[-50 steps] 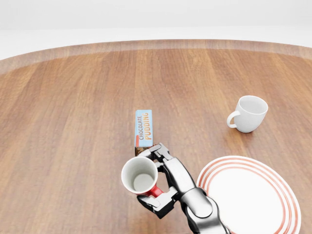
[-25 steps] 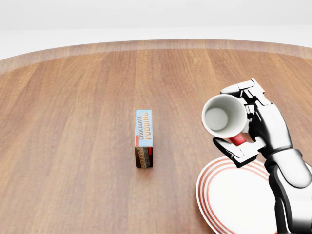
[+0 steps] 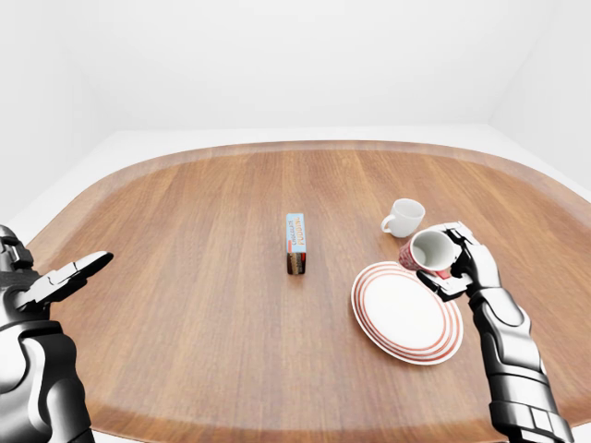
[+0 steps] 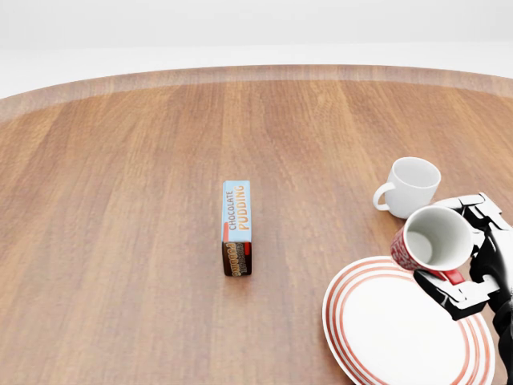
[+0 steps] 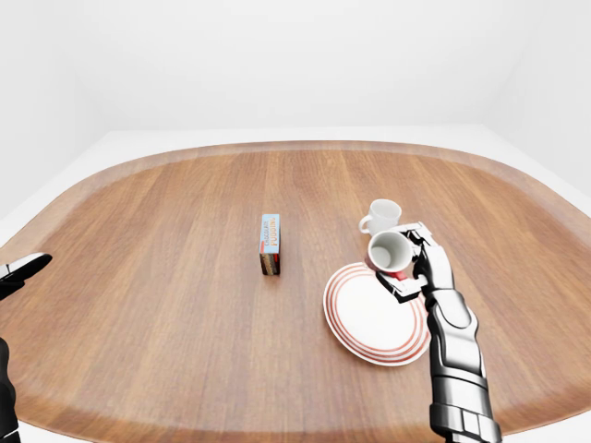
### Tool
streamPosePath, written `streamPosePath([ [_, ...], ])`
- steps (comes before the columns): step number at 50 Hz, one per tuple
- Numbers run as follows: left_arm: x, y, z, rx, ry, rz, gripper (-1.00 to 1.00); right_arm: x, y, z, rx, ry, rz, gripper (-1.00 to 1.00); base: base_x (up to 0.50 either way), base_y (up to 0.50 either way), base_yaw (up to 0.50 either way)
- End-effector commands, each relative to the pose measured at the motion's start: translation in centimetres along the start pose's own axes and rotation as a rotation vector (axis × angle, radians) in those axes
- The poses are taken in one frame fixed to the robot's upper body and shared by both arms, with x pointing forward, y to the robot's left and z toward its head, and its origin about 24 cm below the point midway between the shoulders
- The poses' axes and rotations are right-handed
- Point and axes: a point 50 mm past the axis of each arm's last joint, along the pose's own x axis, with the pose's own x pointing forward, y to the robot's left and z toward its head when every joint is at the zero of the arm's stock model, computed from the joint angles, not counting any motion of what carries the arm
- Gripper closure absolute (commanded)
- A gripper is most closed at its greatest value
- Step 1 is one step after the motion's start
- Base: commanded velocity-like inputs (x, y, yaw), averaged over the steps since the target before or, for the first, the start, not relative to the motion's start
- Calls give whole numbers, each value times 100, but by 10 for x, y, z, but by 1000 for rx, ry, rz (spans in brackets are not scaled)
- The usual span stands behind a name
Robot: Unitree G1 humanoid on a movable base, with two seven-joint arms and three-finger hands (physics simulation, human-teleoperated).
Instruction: Pick up the red mug and put it on the plate
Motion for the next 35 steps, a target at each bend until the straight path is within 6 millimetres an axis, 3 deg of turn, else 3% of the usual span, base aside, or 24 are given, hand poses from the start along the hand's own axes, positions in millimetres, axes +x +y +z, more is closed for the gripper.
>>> streamPosePath([
  [1, 0, 0, 0, 0, -2, 0, -100, -17, -13, -34, 39, 95, -57, 100, 0, 0, 0],
  [22, 0, 1, -2, 2, 11, 2, -100, -21, -8, -68, 30, 230, -55, 100, 0, 0, 0],
  [35, -1, 1, 1, 0, -4, 3, -100, -20, -12, -74, 23, 268, -77, 100, 0, 0, 0],
])
